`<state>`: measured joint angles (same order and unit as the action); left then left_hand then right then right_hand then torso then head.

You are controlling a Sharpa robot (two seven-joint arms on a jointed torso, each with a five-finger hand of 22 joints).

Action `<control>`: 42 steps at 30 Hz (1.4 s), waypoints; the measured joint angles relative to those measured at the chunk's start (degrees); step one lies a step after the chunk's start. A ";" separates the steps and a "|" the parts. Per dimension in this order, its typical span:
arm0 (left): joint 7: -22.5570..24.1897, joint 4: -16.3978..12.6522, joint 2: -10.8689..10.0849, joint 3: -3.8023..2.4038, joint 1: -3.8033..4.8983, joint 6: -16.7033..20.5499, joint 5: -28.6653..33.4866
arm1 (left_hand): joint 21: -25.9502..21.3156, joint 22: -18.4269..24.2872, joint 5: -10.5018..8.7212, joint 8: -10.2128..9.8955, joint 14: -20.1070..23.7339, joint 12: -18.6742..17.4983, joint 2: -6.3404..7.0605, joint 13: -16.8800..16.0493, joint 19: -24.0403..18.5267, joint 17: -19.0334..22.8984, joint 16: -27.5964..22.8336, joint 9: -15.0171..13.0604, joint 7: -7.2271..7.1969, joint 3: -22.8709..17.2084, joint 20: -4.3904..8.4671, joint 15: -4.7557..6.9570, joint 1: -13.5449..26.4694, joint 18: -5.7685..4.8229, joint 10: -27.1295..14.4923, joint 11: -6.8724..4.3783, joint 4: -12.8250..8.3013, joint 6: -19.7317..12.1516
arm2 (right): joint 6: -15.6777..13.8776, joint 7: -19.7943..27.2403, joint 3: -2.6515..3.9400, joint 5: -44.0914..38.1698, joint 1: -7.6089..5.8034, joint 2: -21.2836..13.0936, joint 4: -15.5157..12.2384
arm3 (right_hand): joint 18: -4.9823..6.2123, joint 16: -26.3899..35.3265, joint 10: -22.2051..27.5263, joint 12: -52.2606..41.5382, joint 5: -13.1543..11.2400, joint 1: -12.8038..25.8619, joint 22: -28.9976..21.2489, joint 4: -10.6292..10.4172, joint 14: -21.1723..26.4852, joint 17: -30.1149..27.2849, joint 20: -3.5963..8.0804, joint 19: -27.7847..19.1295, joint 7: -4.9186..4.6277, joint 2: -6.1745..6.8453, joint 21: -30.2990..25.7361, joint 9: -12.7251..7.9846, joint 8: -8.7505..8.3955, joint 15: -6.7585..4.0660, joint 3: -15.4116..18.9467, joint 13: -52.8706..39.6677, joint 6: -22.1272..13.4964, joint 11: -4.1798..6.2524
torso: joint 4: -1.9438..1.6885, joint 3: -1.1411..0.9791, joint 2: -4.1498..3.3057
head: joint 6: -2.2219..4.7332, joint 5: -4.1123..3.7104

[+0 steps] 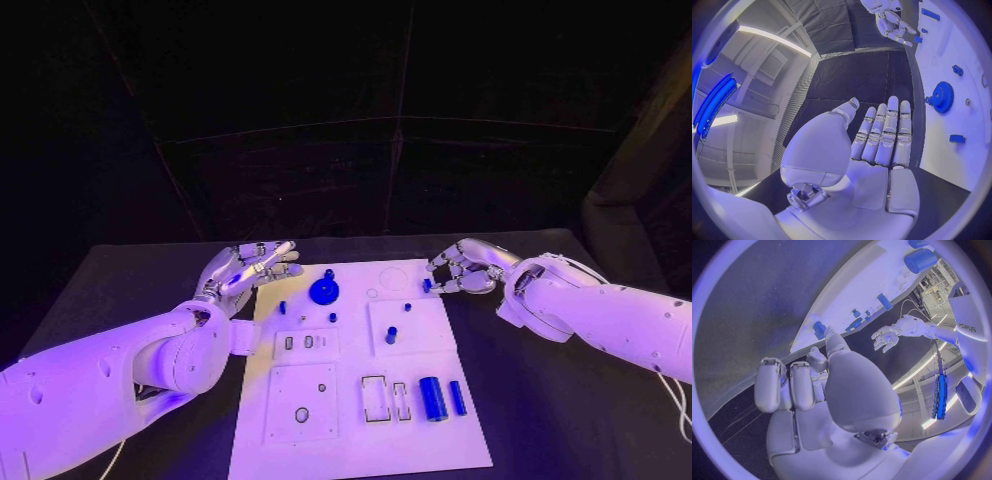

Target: Assemble the parts on the task board

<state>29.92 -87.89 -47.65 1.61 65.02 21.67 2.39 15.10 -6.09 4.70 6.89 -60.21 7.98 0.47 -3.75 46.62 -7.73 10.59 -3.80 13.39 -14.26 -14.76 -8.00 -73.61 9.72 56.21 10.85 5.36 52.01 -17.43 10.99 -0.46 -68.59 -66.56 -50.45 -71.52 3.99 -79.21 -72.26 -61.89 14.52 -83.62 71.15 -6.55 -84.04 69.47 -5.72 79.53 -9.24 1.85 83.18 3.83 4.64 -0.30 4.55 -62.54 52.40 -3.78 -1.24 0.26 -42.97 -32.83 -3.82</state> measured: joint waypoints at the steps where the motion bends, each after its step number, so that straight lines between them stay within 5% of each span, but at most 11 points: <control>1: 0.00 0.03 0.02 0.00 0.00 0.00 0.00 | 0.00 0.00 0.00 0.00 0.00 0.00 0.00 0.00 0.00 0.00 0.00 0.00 0.00 0.00 0.00 0.00 0.00 0.00 0.00 0.00 0.00 0.00 | 0.06 0.02 0.00 0.01 0.02 0.09 0.08 | 0.00 0.00 0.00 0.00 0.00 0.00 0.00 0.00 0.00 0.04 0.00 0.00 0.00 0.00 0.00 0.00 0.00 0.00 0.00 0.00 0.00 0.00 | 0.00 0.00 0.00 | -0.01 0.00; 29: -0.02 0.62 0.26 0.00 -0.02 -0.13 0.00 | 0.00 -0.01 0.00 0.00 0.00 0.00 0.00 0.00 0.00 -0.01 0.00 0.00 0.00 0.00 0.00 0.00 0.00 0.00 0.00 0.00 0.00 0.00 | 1.82 -0.35 0.04 -0.40 1.06 2.12 2.03 | 0.00 0.00 -0.53 -0.67 -0.35 -1.56 0.47 0.55 -0.01 1.01 0.00 0.03 0.66 -2.21 0.00 0.35 1.50 -0.44 -0.24 -0.99 3.44 0.52 | -0.06 0.07 0.07 | -0.52 0.10; 42: -0.04 0.79 0.27 0.00 -0.02 -0.13 -0.01 | 0.00 -0.01 0.00 0.00 0.00 0.00 0.00 0.00 0.00 -0.04 0.00 0.00 0.00 0.00 0.00 0.00 0.00 0.00 0.00 0.00 0.00 0.00 | 0.89 -0.41 0.02 -0.29 1.11 2.18 1.98 | 0.00 -0.31 -1.97 -2.36 -4.21 -2.04 1.66 0.99 0.00 2.10 0.92 0.95 2.05 -5.66 0.00 0.53 3.51 -1.66 -3.79 -2.31 8.07 1.96 | -0.03 0.04 0.09 | -0.60 -0.15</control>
<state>29.88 -87.10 -47.38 1.61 65.00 21.54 2.39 15.10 -6.11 4.70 6.89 -60.21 7.98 0.47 -3.75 46.61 -7.76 10.60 -3.80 13.38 -14.26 -14.76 -8.00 -73.61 9.72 56.21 10.85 5.37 52.01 -16.54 10.58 -0.43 -68.89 -65.45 -48.27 -69.53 3.99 -79.53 -74.23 -64.26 10.31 -85.66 72.81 -5.55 -84.04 71.57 -4.80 80.48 -7.19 -3.81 83.18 4.36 8.15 -1.96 0.77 -64.85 60.47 -1.82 -1.27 0.30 -42.88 -33.43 -3.98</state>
